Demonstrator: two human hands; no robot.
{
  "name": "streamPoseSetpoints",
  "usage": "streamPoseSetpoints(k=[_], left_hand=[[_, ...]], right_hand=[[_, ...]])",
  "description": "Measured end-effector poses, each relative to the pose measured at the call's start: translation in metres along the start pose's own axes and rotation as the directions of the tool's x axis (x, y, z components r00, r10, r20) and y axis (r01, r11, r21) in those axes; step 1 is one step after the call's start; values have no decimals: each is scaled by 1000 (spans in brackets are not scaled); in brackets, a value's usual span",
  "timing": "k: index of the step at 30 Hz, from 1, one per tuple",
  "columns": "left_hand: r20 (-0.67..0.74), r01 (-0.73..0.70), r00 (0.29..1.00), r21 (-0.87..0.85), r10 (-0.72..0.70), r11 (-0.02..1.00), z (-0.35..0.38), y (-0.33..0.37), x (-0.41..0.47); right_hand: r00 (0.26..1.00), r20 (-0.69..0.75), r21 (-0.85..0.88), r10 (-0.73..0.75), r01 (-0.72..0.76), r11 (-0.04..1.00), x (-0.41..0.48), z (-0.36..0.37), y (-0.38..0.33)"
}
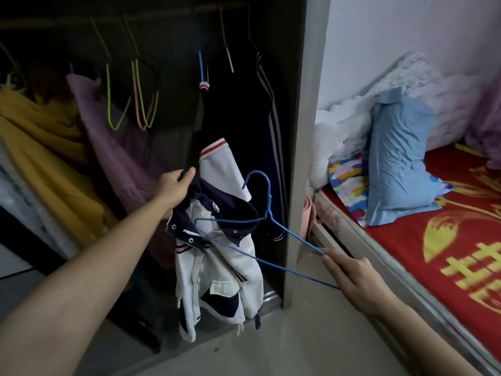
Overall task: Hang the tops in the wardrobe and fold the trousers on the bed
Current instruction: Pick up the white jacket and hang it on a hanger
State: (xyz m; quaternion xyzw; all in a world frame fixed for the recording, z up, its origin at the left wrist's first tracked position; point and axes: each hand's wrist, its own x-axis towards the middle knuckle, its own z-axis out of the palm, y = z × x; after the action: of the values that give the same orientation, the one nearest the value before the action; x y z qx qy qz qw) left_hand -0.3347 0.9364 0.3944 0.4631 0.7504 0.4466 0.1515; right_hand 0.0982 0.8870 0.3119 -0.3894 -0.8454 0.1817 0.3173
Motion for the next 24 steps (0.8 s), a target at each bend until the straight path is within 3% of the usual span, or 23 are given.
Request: streamPoseSetpoints(k=[4, 9, 14, 17, 22, 23, 24], left_hand=[[127, -1, 992, -214, 28, 977, 18, 30, -18], [246, 135, 969, -453, -22, 882, 12, 52, -29], [287, 260, 952, -577, -105, 775, -17, 67, -36], [374, 249, 927, -596, -10, 763, -22, 93, -50], [381, -5, 895, -513, 233, 858, -46, 147, -66], [314, -192, 879, -455, 359, 869, -56, 152, -64], [215, -462, 824, -283, 524, 841, -67, 156, -59]], right_hand=[[999, -4, 50, 35, -35, 998, 12, 16, -24], [990, 75, 80, 118, -124, 989, 47, 36, -58], [992, -68, 124, 108, -99, 987, 65, 43, -70], [980, -145, 163, 137, -113, 980, 75, 55, -78], [944, -307, 234, 120, -47, 971, 96, 54, -92], [928, -361, 234, 92, -5, 972, 99, 52, -95], [910, -410, 223, 62, 34, 974, 102, 49, -97]])
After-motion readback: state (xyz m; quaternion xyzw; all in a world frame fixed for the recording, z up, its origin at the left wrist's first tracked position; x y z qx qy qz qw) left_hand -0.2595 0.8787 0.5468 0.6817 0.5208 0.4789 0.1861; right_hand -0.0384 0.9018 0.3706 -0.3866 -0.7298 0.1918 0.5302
